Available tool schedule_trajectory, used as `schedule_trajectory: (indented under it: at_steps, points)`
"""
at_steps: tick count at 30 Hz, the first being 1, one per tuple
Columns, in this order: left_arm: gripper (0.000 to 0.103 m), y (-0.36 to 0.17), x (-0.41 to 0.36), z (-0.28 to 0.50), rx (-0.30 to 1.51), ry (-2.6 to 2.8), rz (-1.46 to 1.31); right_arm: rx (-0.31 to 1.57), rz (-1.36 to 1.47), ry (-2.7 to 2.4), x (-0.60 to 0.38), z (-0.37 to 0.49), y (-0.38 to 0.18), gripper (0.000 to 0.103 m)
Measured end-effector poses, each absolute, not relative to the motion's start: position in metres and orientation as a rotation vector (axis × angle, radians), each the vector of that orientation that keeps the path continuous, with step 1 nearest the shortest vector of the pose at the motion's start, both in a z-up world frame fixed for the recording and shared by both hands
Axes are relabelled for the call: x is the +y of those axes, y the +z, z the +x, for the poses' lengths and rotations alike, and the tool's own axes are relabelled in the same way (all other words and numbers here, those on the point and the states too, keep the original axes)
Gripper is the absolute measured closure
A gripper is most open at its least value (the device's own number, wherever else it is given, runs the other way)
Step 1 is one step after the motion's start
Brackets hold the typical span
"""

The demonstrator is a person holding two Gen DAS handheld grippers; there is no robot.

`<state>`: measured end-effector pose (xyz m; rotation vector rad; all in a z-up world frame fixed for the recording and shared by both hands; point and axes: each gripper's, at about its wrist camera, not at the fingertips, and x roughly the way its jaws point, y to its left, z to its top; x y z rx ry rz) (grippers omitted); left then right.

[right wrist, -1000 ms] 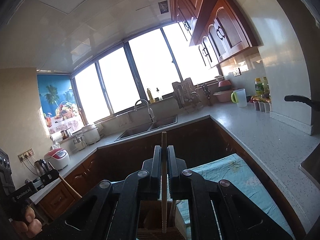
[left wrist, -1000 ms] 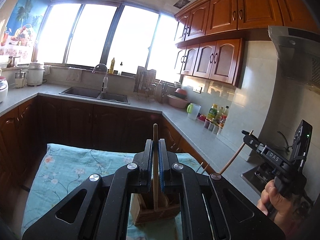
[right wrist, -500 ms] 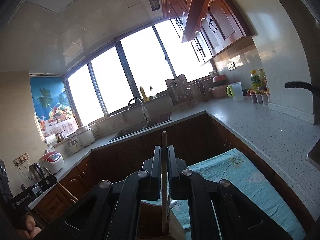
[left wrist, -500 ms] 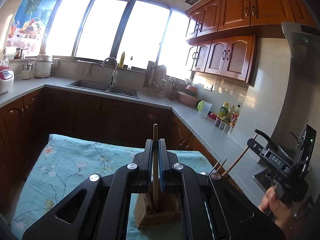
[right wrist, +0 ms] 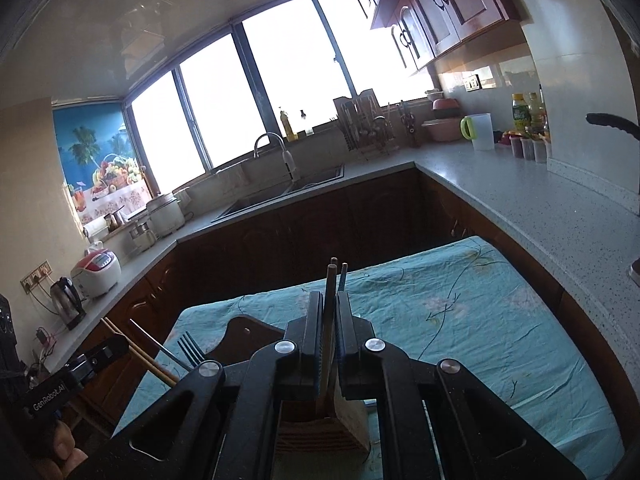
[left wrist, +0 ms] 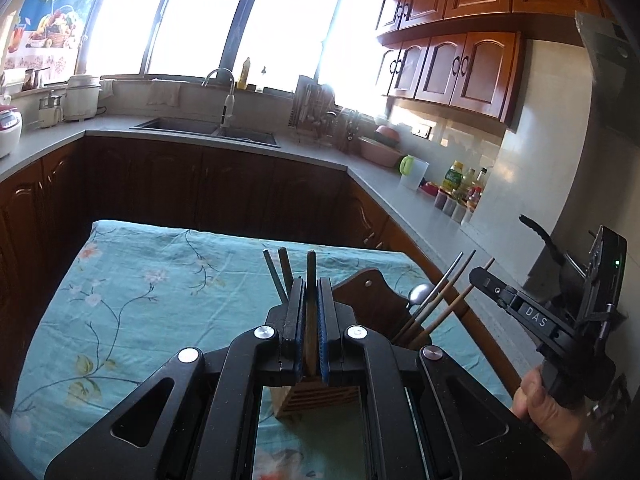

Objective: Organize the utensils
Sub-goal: 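Open both tools to release the wooden chopsticks in the holder, then move both tools back down toward the remaining chopsticks on the cloth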

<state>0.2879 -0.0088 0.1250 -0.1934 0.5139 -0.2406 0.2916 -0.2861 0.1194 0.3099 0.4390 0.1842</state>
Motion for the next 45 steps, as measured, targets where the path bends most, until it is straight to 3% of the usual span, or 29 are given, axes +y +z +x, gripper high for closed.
schedule_trajectory:
  at_steps: [17,19,21,22,23,24,26,30,32,45]
  points:
    - [0.098,0.129,-0.009,0.293,0.538,-0.243,-0.194,0.455,0.328,0.174,-0.290,0.293,0.121,0.092]
    - [0.095,0.128,-0.008,0.293,0.544,-0.244,-0.195,0.444,0.333,0.180,-0.290,0.291,0.123,0.092]
    - [0.080,0.129,-0.007,0.292,0.552,-0.252,-0.207,0.444,0.333,0.186,-0.290,0.290,0.124,0.092]
    - [0.073,0.130,-0.006,0.290,0.546,-0.253,-0.214,0.444,0.338,0.187,-0.291,0.289,0.125,0.089]
    - [0.060,0.132,-0.005,0.286,0.534,-0.251,-0.218,0.442,0.348,0.188,-0.293,0.287,0.126,0.078]
    - [0.054,0.134,-0.004,0.282,0.521,-0.247,-0.219,0.433,0.359,0.190,-0.296,0.285,0.127,0.071]
    - [0.049,0.139,-0.003,0.273,0.500,-0.250,-0.225,0.404,0.376,0.190,-0.301,0.277,0.130,0.042]
    - [0.022,0.145,0.001,0.252,0.463,-0.228,-0.230,0.356,0.410,0.186,-0.313,0.258,0.136,0.023]
    - [0.014,0.145,0.003,0.244,0.463,-0.210,-0.230,0.341,0.421,0.181,-0.318,0.248,0.136,0.009]
    - [0.013,0.101,0.006,0.201,0.552,-0.177,-0.219,0.407,0.388,0.113,-0.341,0.185,0.101,0.006]
